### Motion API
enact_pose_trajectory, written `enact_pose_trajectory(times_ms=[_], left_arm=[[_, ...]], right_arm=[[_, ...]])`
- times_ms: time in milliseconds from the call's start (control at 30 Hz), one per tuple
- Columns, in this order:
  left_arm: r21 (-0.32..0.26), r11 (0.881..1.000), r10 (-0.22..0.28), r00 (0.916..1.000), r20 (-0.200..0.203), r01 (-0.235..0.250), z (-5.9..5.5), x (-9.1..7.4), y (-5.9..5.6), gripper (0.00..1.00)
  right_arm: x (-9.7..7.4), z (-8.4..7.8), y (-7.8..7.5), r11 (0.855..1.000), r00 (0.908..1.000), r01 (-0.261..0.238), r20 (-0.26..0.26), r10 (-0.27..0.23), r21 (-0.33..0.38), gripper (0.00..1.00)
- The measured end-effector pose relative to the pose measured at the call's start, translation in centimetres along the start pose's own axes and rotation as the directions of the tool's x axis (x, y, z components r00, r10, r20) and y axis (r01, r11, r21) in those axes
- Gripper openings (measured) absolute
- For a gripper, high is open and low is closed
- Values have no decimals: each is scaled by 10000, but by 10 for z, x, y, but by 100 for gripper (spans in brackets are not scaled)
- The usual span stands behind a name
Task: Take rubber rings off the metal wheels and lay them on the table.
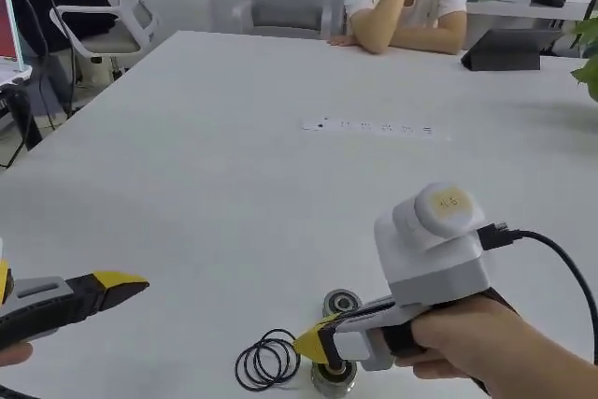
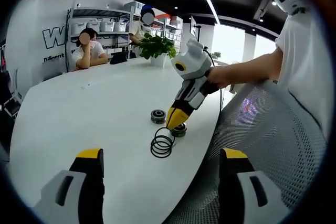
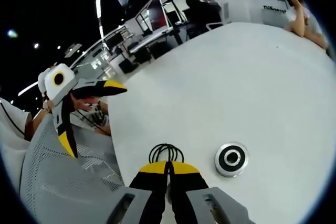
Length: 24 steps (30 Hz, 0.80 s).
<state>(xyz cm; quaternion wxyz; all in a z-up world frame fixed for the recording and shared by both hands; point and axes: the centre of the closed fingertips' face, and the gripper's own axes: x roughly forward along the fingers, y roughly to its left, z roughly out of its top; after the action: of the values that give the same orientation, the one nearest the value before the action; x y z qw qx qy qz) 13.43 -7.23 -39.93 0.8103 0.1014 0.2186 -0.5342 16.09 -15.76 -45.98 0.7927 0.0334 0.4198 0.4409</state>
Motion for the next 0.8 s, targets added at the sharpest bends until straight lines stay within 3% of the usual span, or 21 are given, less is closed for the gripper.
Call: enact_pose_trajectory(times_ms=[200,800], left_arm=[[41,10000,24,10000,-9,-24,0,0,1,87],[-6,10000,76,9999,-99,-76,-3,2,3,86]], right_arm=[[3,-4,-6,9987,9990,368,-227,-377,-364,0],[4,-6,-12,9959,9973,611,-367,-637,-667,2]])
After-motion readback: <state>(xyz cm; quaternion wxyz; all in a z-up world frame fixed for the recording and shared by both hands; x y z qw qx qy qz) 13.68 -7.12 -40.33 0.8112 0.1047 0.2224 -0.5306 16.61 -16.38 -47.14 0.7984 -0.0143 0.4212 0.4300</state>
